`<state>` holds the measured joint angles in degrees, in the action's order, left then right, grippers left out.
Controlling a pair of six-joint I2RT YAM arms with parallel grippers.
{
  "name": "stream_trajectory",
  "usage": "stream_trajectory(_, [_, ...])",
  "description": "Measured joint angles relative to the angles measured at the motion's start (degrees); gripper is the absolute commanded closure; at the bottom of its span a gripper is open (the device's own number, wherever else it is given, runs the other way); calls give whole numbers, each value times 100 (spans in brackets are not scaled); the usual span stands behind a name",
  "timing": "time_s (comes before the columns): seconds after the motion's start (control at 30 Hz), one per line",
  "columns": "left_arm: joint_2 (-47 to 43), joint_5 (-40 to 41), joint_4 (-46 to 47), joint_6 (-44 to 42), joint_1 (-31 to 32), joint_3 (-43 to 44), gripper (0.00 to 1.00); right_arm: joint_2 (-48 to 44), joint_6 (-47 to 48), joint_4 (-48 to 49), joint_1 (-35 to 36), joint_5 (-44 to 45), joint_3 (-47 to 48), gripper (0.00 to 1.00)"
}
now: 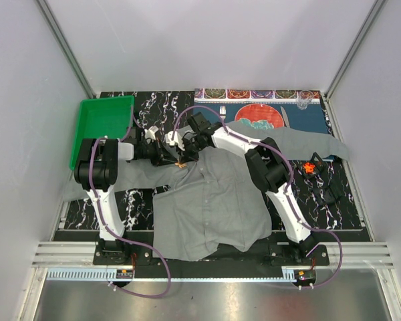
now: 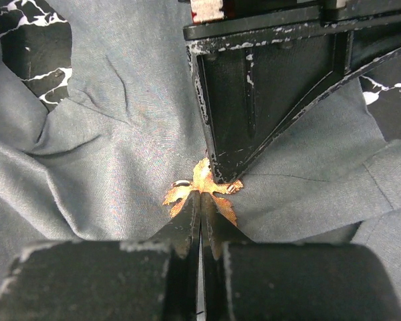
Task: Pin the brooch onto the clothing
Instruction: Pin the brooch to the clothes.
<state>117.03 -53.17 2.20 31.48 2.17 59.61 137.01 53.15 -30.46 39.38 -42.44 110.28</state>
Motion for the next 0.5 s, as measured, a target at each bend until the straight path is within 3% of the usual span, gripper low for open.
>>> stream_trajectory(0.5, [0,4,52,4,0,-9,100,151,17,-247,63,299,271,100])
